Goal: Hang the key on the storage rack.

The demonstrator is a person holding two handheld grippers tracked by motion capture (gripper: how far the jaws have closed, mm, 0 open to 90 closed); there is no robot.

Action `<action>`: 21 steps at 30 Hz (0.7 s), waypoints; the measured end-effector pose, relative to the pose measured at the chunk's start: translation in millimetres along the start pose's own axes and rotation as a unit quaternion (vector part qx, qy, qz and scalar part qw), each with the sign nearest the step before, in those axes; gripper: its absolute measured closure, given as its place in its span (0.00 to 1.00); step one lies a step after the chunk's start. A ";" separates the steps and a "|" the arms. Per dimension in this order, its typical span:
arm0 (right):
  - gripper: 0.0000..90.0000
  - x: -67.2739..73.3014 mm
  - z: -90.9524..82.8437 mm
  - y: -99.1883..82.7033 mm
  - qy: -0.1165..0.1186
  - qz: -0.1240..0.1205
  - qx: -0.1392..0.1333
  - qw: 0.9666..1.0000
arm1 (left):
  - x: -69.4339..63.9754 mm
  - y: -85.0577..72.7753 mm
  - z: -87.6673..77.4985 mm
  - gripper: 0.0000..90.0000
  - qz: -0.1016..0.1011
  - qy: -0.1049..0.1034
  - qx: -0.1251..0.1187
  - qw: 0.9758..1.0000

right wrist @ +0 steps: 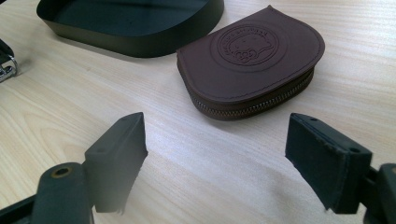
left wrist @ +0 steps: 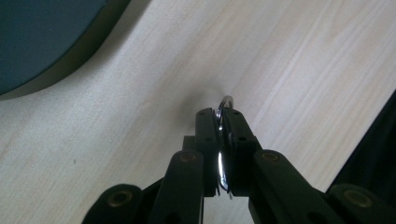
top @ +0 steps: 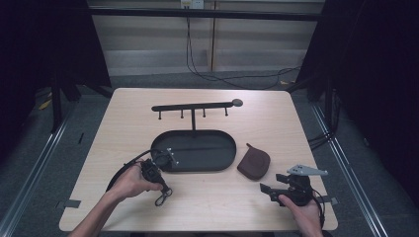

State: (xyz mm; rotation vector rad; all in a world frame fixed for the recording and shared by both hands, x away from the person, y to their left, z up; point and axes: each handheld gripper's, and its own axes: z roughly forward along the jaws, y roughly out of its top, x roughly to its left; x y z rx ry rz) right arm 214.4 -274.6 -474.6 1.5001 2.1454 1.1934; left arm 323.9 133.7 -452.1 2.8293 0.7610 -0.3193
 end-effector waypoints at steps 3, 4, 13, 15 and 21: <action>0.22 0.6 0.6 0.0 0.001 -0.002 0.001 1.000 | -4.2 0.6 -3.6 0.99 0.006 0.005 0.002 1.000; 0.22 0.6 0.6 0.0 0.001 -0.002 0.001 1.000 | -4.2 0.6 -3.6 0.99 0.006 0.005 0.002 1.000; 0.22 0.8 0.7 0.0 0.000 -0.003 0.001 1.000 | -4.5 -2.4 -18.5 0.99 0.005 0.018 -0.010 1.000; 0.22 0.7 0.7 0.0 0.000 -0.003 0.001 1.000 | -3.5 -4.0 -23.3 0.99 0.005 0.018 -0.009 1.000; 0.22 0.7 1.1 0.0 0.001 -0.002 0.003 1.000 | -0.4 -10.5 -37.3 0.99 0.002 0.034 -0.005 0.999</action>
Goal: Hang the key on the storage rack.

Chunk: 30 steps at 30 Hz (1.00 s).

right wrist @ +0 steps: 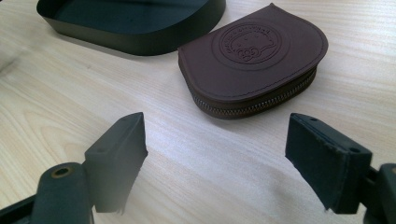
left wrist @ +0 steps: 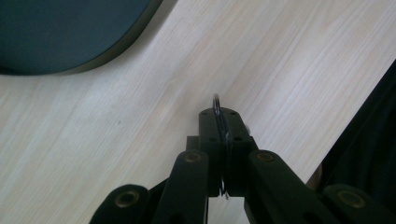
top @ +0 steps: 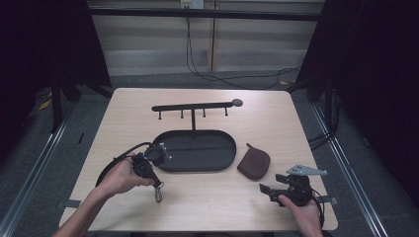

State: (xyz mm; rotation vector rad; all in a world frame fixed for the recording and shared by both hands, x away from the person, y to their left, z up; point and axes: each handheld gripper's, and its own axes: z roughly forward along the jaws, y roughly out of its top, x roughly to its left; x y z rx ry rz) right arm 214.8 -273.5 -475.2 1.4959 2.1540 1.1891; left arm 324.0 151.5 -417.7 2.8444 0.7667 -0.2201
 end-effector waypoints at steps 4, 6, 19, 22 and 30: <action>0.22 0.4 0.4 0.0 0.001 0.000 0.004 1.000 | 1.6 -1.7 -10.9 0.99 -0.003 0.008 -0.006 1.000; 0.22 0.5 0.4 -0.1 0.003 -0.002 0.005 1.000 | 1.9 -2.2 -14.4 0.99 -0.001 0.011 -0.008 1.000; 0.22 0.3 0.4 -0.1 0.004 0.000 0.005 1.000 | -1.5 3.3 -30.1 0.99 -0.001 0.034 -0.003 0.999; 0.22 0.1 0.8 0.1 0.006 -0.001 0.006 1.000 | -2.6 3.7 -32.0 0.99 0.000 0.032 -0.004 0.999; 0.22 0.0 0.2 0.0 0.005 0.001 0.006 1.000 | 1.8 6.5 -50.8 0.99 0.008 0.029 -0.018 0.999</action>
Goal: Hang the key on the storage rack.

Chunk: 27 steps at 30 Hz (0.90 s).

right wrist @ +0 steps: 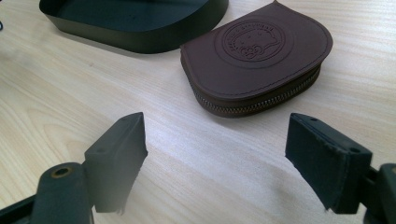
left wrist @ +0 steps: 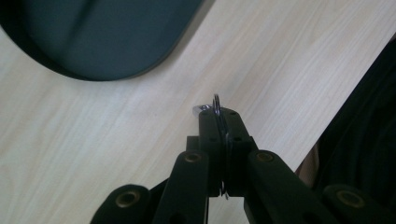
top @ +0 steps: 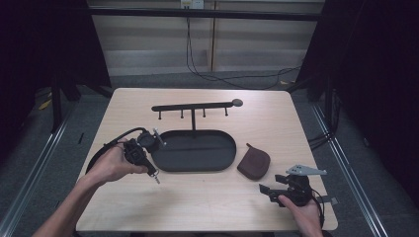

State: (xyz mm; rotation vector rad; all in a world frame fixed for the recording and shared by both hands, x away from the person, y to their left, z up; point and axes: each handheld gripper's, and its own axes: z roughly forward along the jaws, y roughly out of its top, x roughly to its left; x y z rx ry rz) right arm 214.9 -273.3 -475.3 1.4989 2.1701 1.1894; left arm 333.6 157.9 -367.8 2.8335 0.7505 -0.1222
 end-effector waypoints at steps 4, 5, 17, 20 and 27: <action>0.22 0.1 -0.2 -0.1 0.000 0.000 -0.001 1.000 | 3.5 -0.7 -6.6 0.99 -0.004 0.006 0.004 1.000; 0.22 0.1 -0.2 -0.1 0.000 0.000 -0.001 1.000 | 3.5 -0.7 -6.6 0.99 -0.004 0.006 0.004 1.000; 0.22 -0.1 0.8 -0.1 0.002 -0.001 0.002 1.000 | 18.5 -1.3 -26.8 0.99 -0.013 0.012 0.003 1.000; 0.22 0.7 1.4 0.0 0.002 -0.003 0.006 1.000 | 20.6 2.3 -28.9 0.99 -0.012 0.017 0.005 1.000; 0.22 0.4 1.7 -0.1 0.003 -0.002 0.006 1.000 | 20.0 8.8 -35.9 0.99 -0.013 0.021 0.013 1.000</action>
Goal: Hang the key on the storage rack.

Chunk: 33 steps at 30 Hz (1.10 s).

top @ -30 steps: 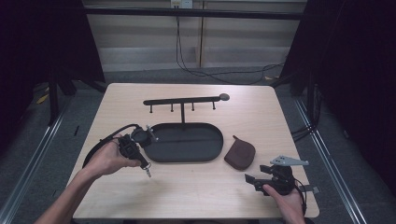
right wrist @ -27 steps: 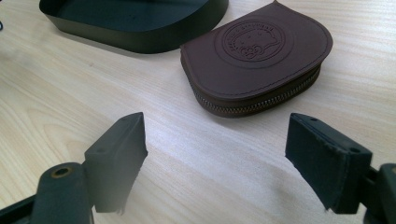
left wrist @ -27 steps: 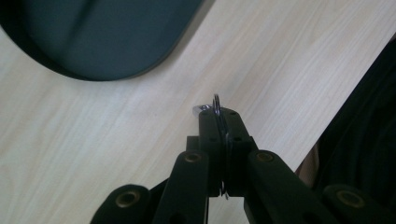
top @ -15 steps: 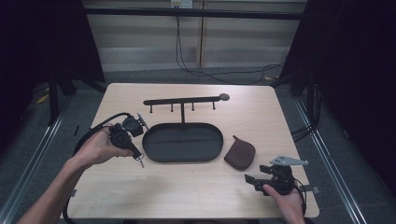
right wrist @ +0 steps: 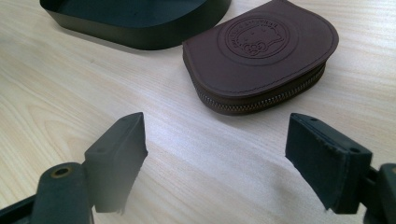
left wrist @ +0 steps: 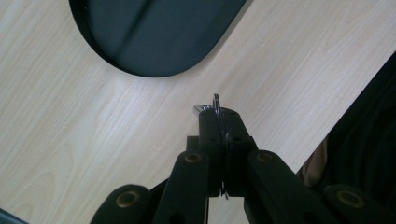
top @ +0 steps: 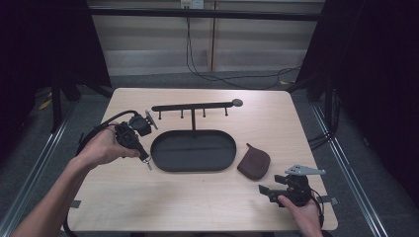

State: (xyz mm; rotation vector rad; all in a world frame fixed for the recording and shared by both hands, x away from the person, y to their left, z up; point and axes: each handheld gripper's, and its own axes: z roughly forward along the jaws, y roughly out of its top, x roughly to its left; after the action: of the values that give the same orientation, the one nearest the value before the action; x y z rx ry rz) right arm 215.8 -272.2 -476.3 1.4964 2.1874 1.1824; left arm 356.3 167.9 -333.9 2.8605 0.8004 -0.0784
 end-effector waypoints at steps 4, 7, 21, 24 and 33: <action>0.22 0.9 1.0 0.0 0.003 -0.002 0.003 1.000 | -0.9 3.4 -3.0 0.99 0.002 0.003 0.001 1.000; 0.22 0.9 1.4 0.1 0.004 -0.002 0.004 1.000 | 0.1 4.5 -7.0 0.99 0.002 0.002 -0.004 1.000; 0.22 0.5 1.0 -0.1 0.005 0.000 0.002 1.000 | 16.0 19.7 -29.4 0.99 -0.010 0.009 -0.017 1.000; 0.22 0.6 0.9 -0.1 0.005 -0.001 0.001 1.000 | 18.0 22.6 -31.0 0.99 -0.012 0.009 -0.015 1.000; 0.22 0.6 0.8 -0.2 0.006 -0.001 0.001 1.000 | 28.3 36.4 -39.0 0.99 -0.016 0.008 -0.027 0.999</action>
State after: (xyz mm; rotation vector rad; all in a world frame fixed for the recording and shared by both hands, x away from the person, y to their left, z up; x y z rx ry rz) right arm 215.8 -271.3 -476.9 1.4920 2.1980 1.1905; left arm 399.6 158.7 -292.8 2.8019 0.8372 -0.0362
